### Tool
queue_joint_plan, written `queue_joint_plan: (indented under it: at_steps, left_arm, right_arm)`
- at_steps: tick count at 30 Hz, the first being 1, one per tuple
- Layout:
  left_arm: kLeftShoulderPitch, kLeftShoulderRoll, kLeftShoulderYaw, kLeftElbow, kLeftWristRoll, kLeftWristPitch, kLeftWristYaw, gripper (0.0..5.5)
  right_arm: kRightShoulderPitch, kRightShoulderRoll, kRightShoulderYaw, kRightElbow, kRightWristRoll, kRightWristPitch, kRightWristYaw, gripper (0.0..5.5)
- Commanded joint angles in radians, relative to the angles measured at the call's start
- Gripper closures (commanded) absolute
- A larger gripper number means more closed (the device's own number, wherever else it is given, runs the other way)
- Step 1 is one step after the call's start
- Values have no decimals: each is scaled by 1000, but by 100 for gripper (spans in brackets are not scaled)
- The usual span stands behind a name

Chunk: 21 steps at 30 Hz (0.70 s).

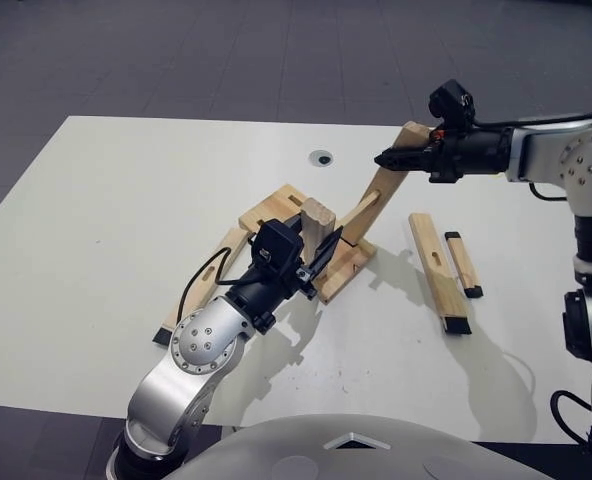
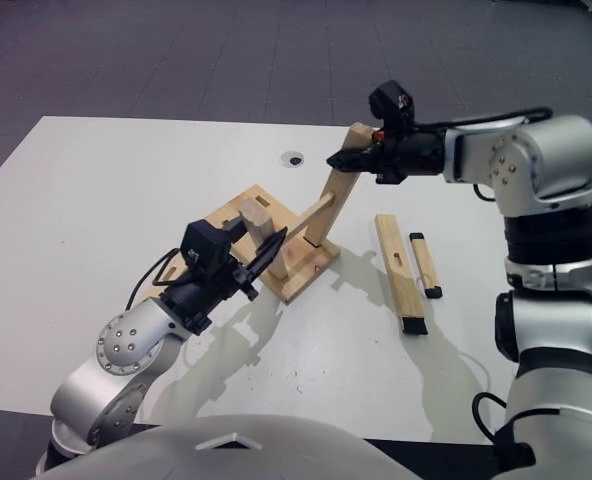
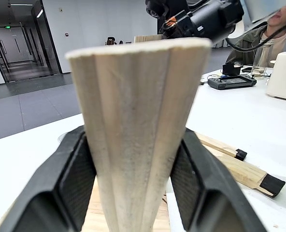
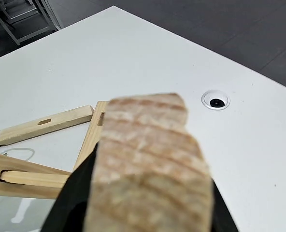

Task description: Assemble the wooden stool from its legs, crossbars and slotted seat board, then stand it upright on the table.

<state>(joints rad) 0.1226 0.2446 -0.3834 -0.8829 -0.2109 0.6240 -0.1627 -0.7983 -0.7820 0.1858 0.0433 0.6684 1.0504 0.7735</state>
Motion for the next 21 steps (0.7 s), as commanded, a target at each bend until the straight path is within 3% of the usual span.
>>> queue_joint_plan:
  at_steps: [1,5,9,12,13,21]
  left_arm:
    - [24,2,8,35,-27,50,-13,346]
    - [7,6,17,50,-31,51,-33,346]
    - [-10,22,39,64,-42,50,-67,346]
    - [-43,34,57,88,-49,46,-96,346]
    - [-55,39,65,96,-52,44,-108,346]
    - [-148,89,141,163,-94,27,-210,346]
  right_arm:
    - [58,-38,104,37,-90,169,-33,437]
    - [123,-82,162,-25,-91,249,-31,437]
    - [160,-57,81,-36,-83,248,-80,437]
    - [153,18,-51,-15,-43,240,-119,437]
    - [151,41,-97,-16,-22,242,-125,401]
    - [76,243,-535,4,168,334,-260,286]
